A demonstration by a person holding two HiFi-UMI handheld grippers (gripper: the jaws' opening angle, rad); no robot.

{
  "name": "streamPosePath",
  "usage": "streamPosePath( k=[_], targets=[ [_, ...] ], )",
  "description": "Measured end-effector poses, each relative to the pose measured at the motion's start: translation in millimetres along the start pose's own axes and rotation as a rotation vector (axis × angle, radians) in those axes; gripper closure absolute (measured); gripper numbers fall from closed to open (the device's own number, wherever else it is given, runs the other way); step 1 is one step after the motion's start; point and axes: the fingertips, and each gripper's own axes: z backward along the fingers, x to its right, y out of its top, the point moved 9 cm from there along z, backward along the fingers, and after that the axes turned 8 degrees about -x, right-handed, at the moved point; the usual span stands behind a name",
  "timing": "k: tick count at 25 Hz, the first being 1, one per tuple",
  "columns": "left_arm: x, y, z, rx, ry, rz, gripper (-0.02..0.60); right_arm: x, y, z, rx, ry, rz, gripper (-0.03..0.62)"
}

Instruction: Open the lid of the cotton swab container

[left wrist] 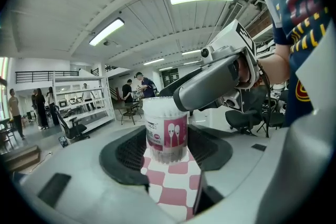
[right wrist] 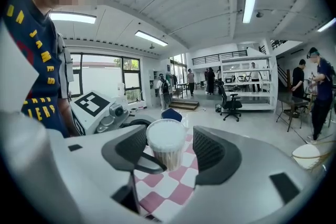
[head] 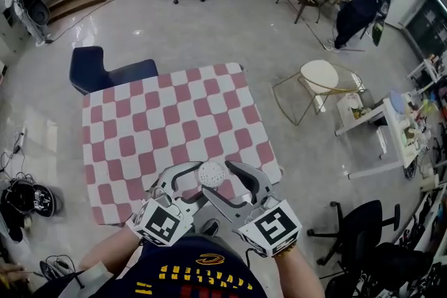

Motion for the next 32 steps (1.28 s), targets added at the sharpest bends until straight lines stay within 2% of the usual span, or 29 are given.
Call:
streamPosePath(
  k=[8,16,20,24,26,32],
  targets=[
    [7.4,0.5,-2.9,0.011,-0.023,0.009,0.334,-9.2,-1.3,-2.0,-0.072,-0.041,0.105,0.338],
    [4.1,-2.2,-1.6,0.008,-0.024,0.027,0.333,-6.1,-3.5,-3.9,-0.064,-0.025,0.063,0.341],
    [4.7,-4.3,-2.1,0.008,-0.037,0.041,0.333,-1.7,-6.2,-2.8,-0.064,0.003,-0.023,0.342],
    [6.9,-9.4,-2.9,0.004,-0.036,0.039,0.336,8.5,-12.5,-1.9,0.021,0.098,-0.261,0.344],
    [7.3,-9.9,-2.8,0.007,-0.037,0.041,0.336,12.3,-13.3,-1.3,0.039,0.13,-0.344,0.344],
    [3.8,-9.3,-2.3,0.017,-0.046,0.049,0.336,20.5,-5.1,1.4,0.097,0.115,-0.407,0.344]
  ],
)
